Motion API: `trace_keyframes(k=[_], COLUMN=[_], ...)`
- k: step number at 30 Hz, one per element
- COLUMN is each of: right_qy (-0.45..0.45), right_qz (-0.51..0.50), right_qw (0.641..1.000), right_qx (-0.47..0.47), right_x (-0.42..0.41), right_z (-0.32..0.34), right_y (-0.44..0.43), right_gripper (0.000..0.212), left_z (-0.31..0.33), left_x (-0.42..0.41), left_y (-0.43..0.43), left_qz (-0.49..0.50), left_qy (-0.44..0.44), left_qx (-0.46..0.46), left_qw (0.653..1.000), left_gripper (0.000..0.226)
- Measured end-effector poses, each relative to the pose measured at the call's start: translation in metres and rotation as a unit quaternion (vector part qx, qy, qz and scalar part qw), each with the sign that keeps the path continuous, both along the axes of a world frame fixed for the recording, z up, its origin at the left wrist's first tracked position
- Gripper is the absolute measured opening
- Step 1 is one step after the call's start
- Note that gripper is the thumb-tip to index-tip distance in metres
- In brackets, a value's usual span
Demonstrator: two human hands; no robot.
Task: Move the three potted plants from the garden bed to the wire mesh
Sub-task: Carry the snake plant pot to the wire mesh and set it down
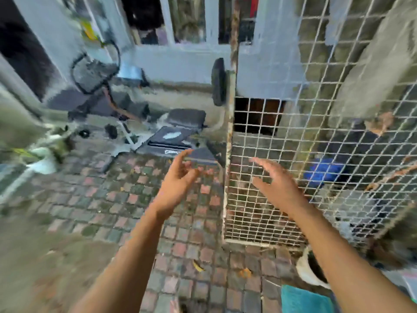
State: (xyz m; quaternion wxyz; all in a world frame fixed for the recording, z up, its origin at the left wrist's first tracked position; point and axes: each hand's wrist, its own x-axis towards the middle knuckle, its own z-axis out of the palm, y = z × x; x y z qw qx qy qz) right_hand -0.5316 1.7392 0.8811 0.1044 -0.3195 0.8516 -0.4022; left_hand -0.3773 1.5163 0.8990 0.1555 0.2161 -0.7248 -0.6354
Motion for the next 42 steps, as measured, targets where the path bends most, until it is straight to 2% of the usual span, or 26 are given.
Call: trace_keyframes(k=[5,9,14,18,27,35,37,42], right_qy=[0.066,0.059,-0.039,-0.115,-0.166,-0.18,-0.188,-0.188], right_qz=[0.104,0.157,0.191,0.224,0.344,0.469,0.475,0.475], right_qw=[0.992,0.983,0.973,0.959,0.92,0.865,0.859,0.86], right_qx=[-0.03,-0.078,-0.12,-0.128,-0.084,-0.018,-0.014,0.011], right_x=[0.018,0.038,0.057,0.059,0.003,0.007,0.015,0.03], right_z=[0.045,0.061,0.063,0.059,0.033,0.025,0.016,-0.033], right_y=[-0.15,-0.282,-0.435,-0.536,-0.777,-0.986,-1.03,-1.144], right_gripper=[0.048,0.048,0.039,0.034,0.027,0.038,0.046,0.046], left_z=[0.035,0.05,0.056,0.055,0.012,-0.005,-0.011,-0.042], left_x=[0.065,0.116,0.165,0.18,0.144,0.148,0.153,0.169], left_y=[-0.117,-0.223,-0.352,-0.44,-0.614,-0.734,-0.764,-0.867], left_qz=[0.103,0.164,0.227,0.26,0.368,0.477,0.49,0.512], left_qy=[0.039,0.044,0.023,0.012,-0.003,-0.026,-0.035,-0.052], left_qx=[-0.024,-0.058,-0.074,-0.065,-0.063,-0.022,-0.023,-0.014], left_qw=[0.994,0.984,0.971,0.963,0.928,0.878,0.871,0.857], left_gripper=[0.044,0.041,0.044,0.037,0.048,0.055,0.058,0.063])
